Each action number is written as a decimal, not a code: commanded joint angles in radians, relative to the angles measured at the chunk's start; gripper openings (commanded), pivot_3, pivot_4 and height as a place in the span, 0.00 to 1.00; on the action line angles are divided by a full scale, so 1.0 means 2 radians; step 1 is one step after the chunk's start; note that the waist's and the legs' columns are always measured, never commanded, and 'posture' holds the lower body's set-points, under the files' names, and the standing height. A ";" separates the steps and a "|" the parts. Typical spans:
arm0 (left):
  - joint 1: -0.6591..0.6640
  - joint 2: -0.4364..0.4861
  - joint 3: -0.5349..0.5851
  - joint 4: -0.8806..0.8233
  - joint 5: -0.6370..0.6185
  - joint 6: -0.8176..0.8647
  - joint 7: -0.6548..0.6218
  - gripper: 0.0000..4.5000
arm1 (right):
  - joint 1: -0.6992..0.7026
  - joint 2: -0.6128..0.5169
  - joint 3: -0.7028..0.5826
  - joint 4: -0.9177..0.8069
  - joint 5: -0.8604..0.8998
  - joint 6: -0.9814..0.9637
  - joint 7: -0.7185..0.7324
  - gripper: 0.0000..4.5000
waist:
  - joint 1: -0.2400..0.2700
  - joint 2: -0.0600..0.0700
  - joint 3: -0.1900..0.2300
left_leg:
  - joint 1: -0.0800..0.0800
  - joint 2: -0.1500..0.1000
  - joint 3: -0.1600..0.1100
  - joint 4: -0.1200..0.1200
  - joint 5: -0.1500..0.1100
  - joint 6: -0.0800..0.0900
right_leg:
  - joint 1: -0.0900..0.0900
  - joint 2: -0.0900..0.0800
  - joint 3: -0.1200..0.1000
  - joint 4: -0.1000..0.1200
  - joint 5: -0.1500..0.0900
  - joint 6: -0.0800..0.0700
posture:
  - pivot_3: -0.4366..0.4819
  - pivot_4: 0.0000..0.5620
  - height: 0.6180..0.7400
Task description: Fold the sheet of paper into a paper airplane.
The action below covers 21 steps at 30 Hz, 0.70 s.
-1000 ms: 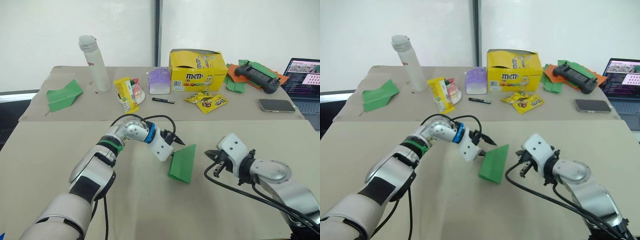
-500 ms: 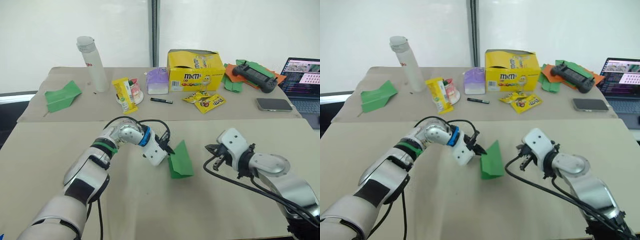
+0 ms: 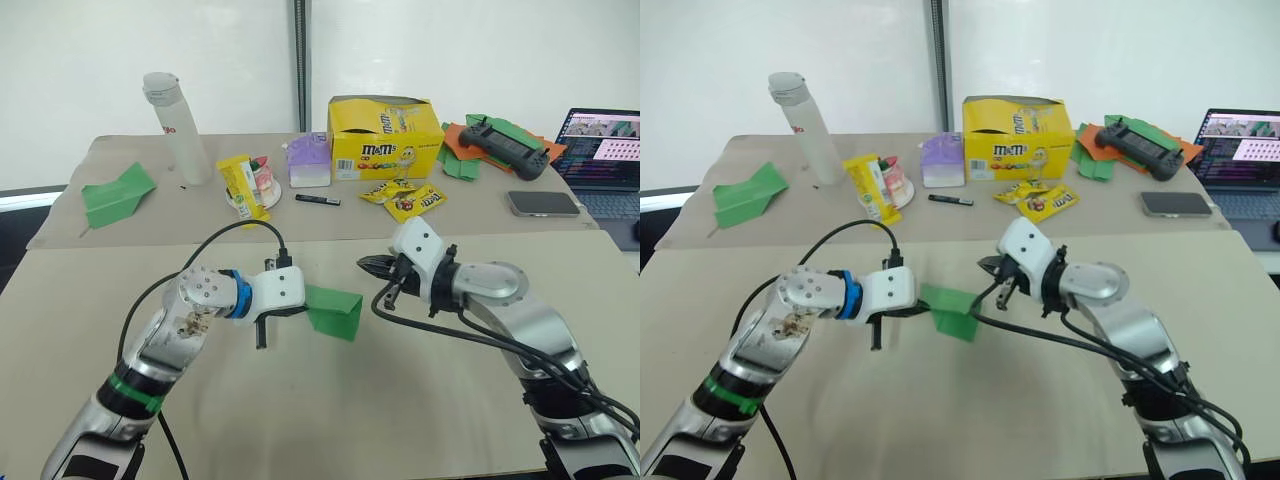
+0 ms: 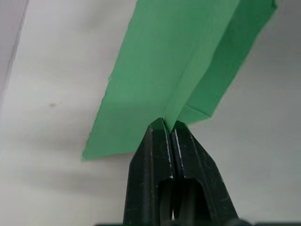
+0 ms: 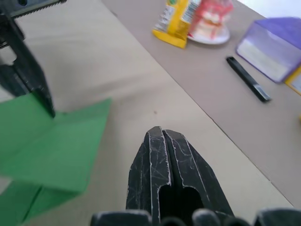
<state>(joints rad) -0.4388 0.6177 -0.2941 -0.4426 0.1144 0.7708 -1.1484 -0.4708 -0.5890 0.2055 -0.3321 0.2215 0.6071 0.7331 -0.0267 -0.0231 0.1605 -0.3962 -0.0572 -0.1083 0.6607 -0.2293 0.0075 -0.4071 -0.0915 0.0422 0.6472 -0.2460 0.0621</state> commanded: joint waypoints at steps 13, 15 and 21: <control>-0.061 0.024 -0.006 -0.052 -0.119 0.203 0.051 0.41 | -0.002 -0.001 -0.022 -0.013 0.002 -0.016 0.005 0.00 | 0.003 0.001 0.001 | 0.001 0.000 0.000 0.000 0.000 0.000 | 0.000 0.000 0.001 0.000 0.000 0.000 | 0.48 0.27 1.00; -0.065 0.038 0.019 -0.037 -0.146 0.173 0.034 0.56 | 0.003 -0.003 -0.034 -0.020 0.014 -0.009 0.009 0.00 | 0.004 0.001 0.001 | 0.001 0.000 0.000 0.000 0.000 0.000 | 0.000 0.000 0.001 0.000 0.000 0.000 | 0.48 0.27 1.00; -0.044 0.079 0.084 0.043 -0.197 -0.034 -0.046 1.00 | 0.048 -0.024 -0.052 -0.080 0.079 0.022 0.055 0.00 | 0.006 0.001 0.001 | 0.001 0.001 0.000 -0.001 0.000 0.000 | 0.000 0.000 0.001 -0.001 0.000 -0.001 | 0.48 0.27 1.00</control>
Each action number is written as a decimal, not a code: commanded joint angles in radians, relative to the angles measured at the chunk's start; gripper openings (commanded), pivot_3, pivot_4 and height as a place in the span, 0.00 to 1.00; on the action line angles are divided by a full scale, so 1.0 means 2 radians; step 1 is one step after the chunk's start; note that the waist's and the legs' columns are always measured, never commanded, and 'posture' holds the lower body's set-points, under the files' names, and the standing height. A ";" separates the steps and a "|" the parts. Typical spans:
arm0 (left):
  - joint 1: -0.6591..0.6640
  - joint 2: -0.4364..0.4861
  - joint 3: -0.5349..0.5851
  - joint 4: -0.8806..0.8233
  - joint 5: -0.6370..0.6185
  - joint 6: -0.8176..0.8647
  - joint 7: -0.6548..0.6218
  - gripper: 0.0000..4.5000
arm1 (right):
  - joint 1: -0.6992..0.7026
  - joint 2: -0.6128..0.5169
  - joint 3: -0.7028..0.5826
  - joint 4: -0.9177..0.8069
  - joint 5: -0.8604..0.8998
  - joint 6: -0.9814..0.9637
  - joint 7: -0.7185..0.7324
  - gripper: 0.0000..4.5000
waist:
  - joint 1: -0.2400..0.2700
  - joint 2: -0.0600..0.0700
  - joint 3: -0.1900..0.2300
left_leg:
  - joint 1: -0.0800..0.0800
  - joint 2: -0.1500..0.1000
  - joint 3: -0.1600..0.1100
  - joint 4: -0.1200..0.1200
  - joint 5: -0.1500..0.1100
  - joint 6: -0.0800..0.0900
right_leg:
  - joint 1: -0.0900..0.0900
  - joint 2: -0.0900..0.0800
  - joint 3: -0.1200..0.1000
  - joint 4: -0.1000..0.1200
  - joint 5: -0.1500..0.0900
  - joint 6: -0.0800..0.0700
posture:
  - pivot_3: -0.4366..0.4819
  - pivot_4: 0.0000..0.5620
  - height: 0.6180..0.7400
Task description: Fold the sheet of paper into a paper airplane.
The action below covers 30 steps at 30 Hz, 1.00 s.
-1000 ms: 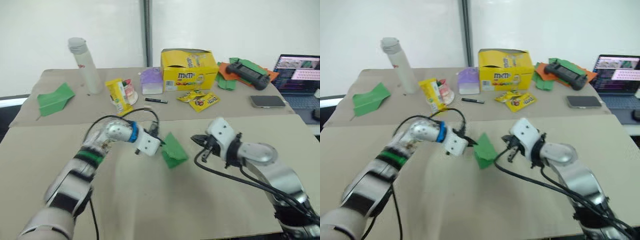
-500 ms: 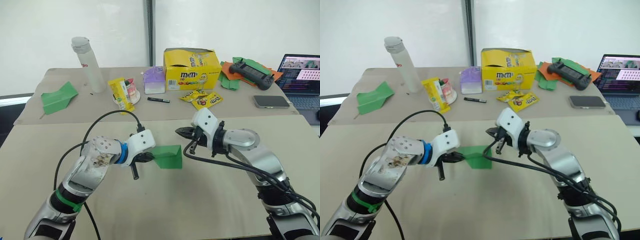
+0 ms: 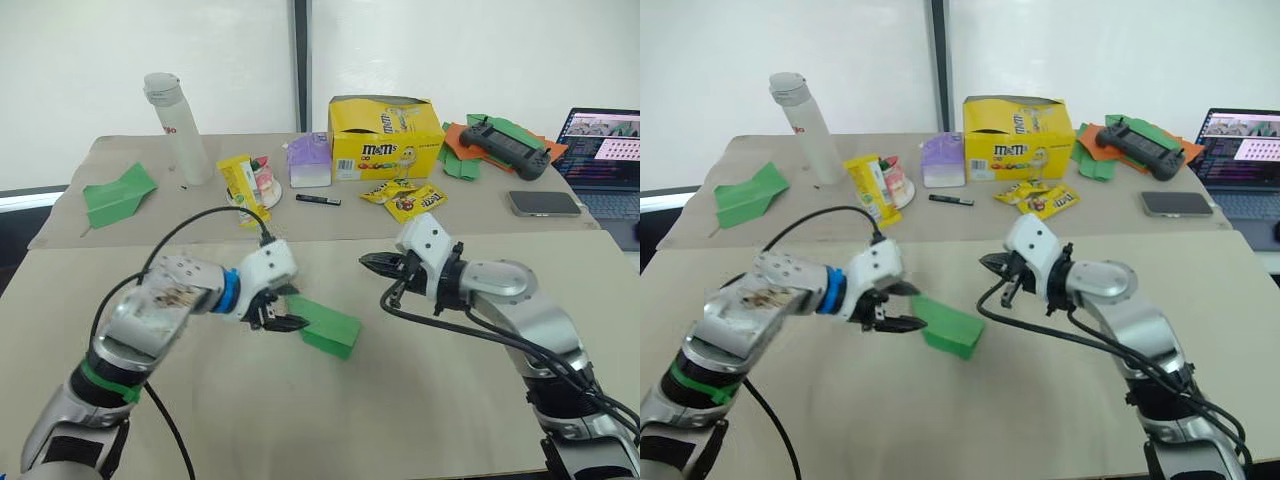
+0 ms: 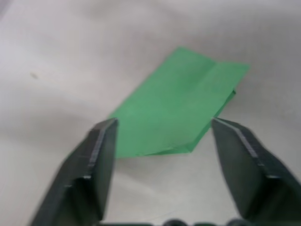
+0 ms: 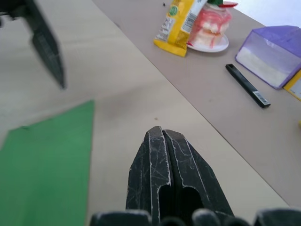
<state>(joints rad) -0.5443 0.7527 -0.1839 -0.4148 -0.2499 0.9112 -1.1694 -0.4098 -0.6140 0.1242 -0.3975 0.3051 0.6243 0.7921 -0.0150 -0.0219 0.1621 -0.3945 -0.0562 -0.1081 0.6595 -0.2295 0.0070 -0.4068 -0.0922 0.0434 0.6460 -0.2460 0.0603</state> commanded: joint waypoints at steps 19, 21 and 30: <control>-0.072 -0.058 0.001 0.390 0.034 -0.453 -0.102 1.00 | 0.172 -0.024 0.082 -0.115 -0.044 -0.053 -0.025 0.50 | 0.000 0.000 0.000 | -0.001 -0.001 0.001 0.001 0.000 0.000 | -0.001 0.000 0.000 0.000 0.000 0.000 | 0.48 0.27 1.00; -0.080 -0.061 0.002 0.403 0.034 -0.458 -0.107 1.00 | 0.160 -0.017 0.091 -0.106 -0.056 -0.056 -0.030 0.50 | -0.002 0.000 0.000 | -0.001 -0.001 0.001 0.001 0.000 0.000 | -0.001 0.000 0.000 0.000 0.000 0.000 | 0.48 0.27 1.00; -0.081 -0.062 0.012 0.415 0.027 -0.472 -0.119 0.72 | 0.125 -0.007 0.106 -0.062 -0.081 -0.101 -0.012 0.00 | 0.000 0.000 0.000 | -0.001 -0.001 0.001 0.001 0.000 0.000 | -0.001 0.000 0.000 0.001 0.000 0.000 | 0.48 0.27 1.00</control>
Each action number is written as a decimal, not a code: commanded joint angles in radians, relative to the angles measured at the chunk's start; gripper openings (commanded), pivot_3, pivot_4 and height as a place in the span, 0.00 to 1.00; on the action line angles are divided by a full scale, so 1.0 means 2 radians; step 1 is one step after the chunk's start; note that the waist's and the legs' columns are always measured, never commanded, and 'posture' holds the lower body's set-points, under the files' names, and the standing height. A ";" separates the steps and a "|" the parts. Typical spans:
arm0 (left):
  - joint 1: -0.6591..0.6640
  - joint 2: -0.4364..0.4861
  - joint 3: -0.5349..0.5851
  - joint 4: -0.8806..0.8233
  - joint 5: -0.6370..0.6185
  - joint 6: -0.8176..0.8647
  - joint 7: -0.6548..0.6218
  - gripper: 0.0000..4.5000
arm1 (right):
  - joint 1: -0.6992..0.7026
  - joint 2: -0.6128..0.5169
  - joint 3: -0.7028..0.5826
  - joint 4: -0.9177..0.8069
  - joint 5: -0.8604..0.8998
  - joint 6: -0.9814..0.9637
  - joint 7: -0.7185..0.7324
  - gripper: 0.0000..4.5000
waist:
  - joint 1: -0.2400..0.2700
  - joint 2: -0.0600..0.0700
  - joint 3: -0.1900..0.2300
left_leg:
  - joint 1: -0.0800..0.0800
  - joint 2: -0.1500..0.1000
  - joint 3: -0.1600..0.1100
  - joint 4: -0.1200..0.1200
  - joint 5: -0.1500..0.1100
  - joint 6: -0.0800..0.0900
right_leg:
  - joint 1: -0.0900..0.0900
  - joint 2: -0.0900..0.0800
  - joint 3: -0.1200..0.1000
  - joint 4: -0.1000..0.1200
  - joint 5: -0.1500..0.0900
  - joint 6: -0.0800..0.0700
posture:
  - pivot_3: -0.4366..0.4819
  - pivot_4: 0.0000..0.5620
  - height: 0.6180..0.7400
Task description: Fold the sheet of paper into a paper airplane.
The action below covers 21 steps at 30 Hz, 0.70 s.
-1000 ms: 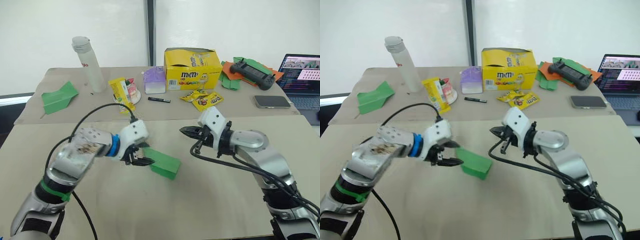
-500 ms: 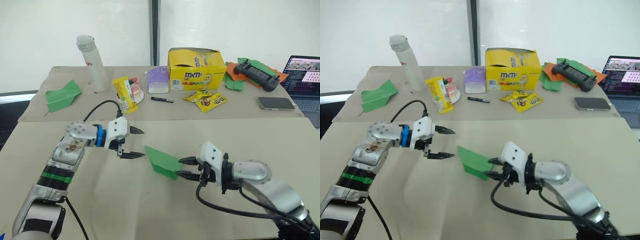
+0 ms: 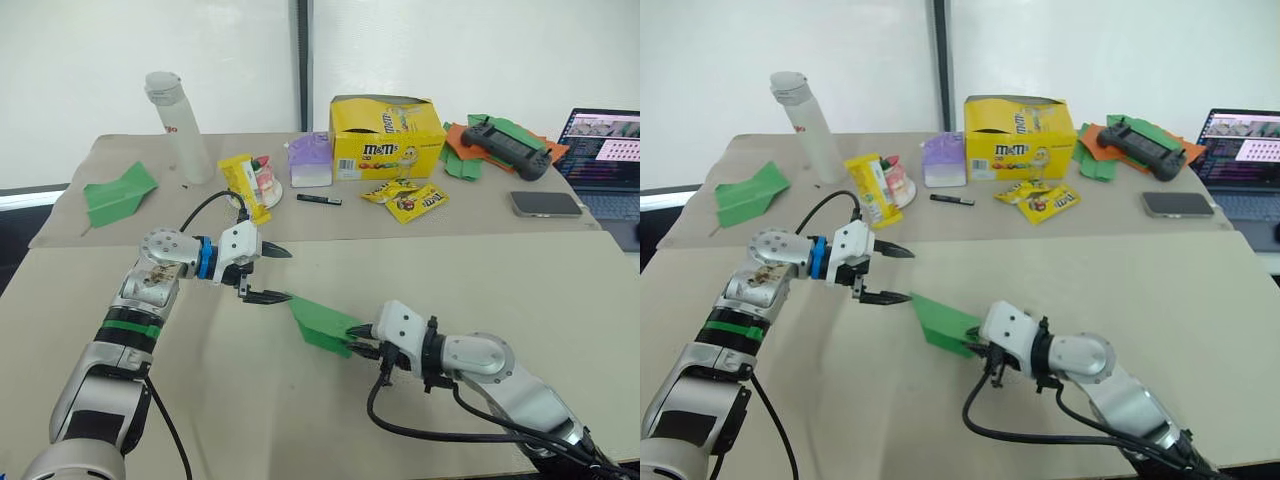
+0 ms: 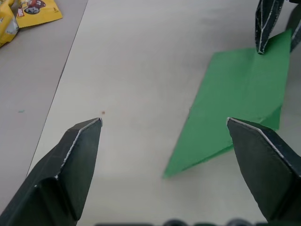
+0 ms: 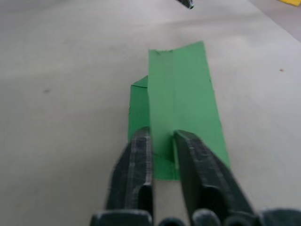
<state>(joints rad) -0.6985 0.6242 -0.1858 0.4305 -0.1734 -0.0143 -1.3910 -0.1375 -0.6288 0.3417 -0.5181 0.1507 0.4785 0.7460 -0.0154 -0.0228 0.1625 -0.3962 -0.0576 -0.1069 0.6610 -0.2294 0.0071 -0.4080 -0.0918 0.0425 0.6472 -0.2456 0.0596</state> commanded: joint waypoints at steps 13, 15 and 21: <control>0.076 0.022 -0.007 -0.115 -0.048 0.049 -0.088 0.01 | -0.012 -0.083 0.003 0.037 -0.028 -0.206 0.142 0.00 | 0.000 0.000 0.000 | 0.000 0.001 0.000 0.000 0.000 0.000 | 0.000 0.000 0.000 0.000 0.000 0.000 | 0.48 0.27 1.00; 0.090 0.020 -0.013 -0.137 -0.050 0.062 -0.088 0.01 | -0.012 -0.082 0.007 0.045 -0.035 -0.224 0.149 0.00 | 0.000 0.000 0.000 | 0.001 0.001 0.001 0.000 0.000 0.000 | 0.001 0.000 0.000 0.000 0.000 0.000 | 0.48 0.27 1.00; 0.107 -0.001 -0.046 -0.148 -0.021 0.058 -0.062 0.01 | -0.015 -0.077 0.015 0.056 -0.042 -0.243 0.169 0.00 | 0.001 0.000 0.000 | 0.001 0.001 0.000 0.000 0.000 0.000 | 0.001 0.000 0.000 0.000 0.000 0.000 | 0.48 0.27 1.00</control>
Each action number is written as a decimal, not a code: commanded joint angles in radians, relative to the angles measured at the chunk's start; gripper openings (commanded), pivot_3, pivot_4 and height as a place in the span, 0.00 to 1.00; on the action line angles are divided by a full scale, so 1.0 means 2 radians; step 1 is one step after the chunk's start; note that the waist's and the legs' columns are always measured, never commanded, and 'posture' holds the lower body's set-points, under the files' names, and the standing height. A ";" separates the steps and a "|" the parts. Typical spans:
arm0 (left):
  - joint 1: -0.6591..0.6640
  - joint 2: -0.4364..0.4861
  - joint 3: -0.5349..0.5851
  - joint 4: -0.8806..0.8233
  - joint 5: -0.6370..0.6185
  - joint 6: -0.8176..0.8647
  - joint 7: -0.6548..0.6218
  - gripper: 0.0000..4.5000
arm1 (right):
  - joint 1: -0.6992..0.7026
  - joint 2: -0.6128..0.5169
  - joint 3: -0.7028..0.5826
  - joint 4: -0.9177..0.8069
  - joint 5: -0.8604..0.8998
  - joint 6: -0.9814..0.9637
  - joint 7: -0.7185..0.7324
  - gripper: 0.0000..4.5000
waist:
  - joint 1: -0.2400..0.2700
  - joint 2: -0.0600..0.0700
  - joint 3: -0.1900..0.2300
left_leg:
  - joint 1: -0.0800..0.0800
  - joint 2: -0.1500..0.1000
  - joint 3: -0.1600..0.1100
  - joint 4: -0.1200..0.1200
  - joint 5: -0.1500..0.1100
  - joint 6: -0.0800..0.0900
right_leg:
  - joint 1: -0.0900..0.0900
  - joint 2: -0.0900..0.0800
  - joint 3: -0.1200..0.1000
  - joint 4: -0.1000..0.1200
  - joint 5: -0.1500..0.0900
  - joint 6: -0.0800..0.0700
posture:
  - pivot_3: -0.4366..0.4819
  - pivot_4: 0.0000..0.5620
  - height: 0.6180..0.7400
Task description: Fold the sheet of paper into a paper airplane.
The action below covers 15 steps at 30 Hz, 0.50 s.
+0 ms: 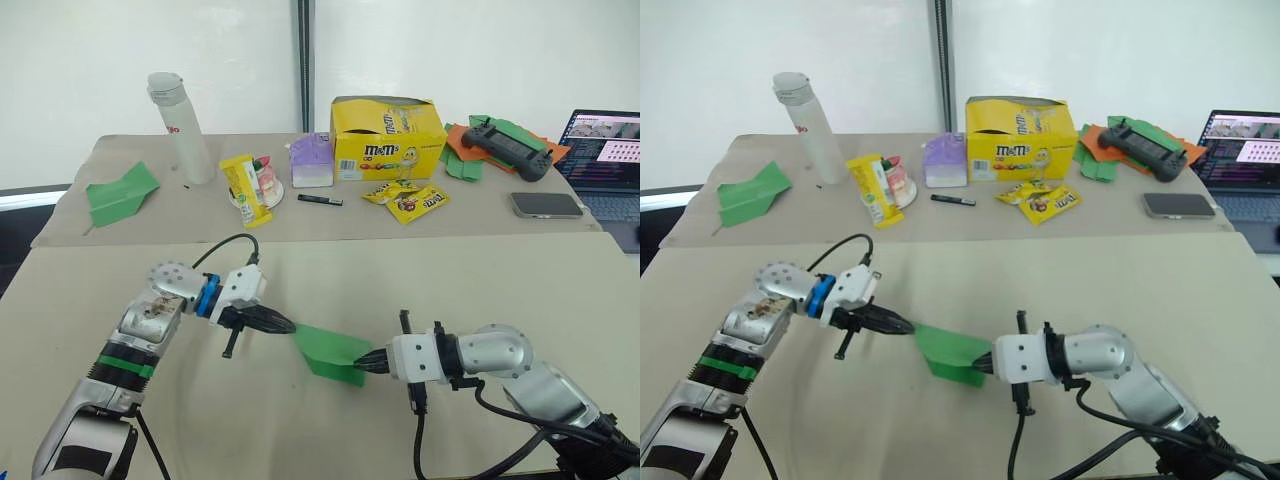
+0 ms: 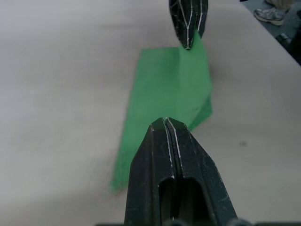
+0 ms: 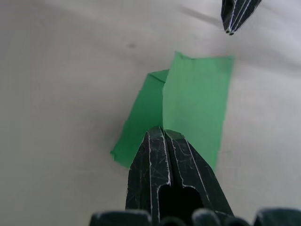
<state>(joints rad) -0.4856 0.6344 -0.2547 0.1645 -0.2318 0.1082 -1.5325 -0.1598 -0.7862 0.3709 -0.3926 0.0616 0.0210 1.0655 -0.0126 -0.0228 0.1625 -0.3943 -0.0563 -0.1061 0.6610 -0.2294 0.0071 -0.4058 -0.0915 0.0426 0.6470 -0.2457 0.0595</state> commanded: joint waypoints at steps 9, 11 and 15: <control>-0.003 -0.024 -0.038 -0.009 0.018 -0.002 0.018 0.01 | -0.005 0.007 -0.001 -0.011 0.012 -0.015 0.031 0.00 | 0.000 0.000 0.000 | 0.000 0.000 0.000 0.000 0.000 0.000 | 0.000 0.000 0.000 0.000 0.000 0.000 | 0.48 0.27 1.00; 0.001 -0.023 -0.043 -0.013 0.020 0.000 0.014 0.01 | -0.007 0.007 -0.004 -0.008 0.014 -0.017 0.035 0.00 | 0.000 0.000 0.000 | 0.000 0.000 0.000 0.000 0.000 0.000 | 0.000 0.000 0.000 0.000 0.000 0.000 | 0.48 0.27 1.00; 0.004 -0.021 -0.058 0.016 0.048 -0.033 0.019 0.01 | -0.004 0.005 -0.005 -0.013 0.035 -0.017 0.056 0.00 | 0.000 0.000 0.000 | 0.001 0.000 0.000 0.000 0.000 0.000 | 0.000 0.000 0.000 0.000 0.000 0.000 | 0.48 0.27 1.00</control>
<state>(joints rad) -0.4769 0.5867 -0.3677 0.1912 -0.1518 0.0698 -1.4963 -0.1647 -0.7721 0.3791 -0.3893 0.0966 0.0110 1.1589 -0.0126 -0.0228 0.1625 -0.3932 -0.0564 -0.1065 0.6610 -0.2294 0.0071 -0.4047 -0.0915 0.0427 0.6469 -0.2457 0.0595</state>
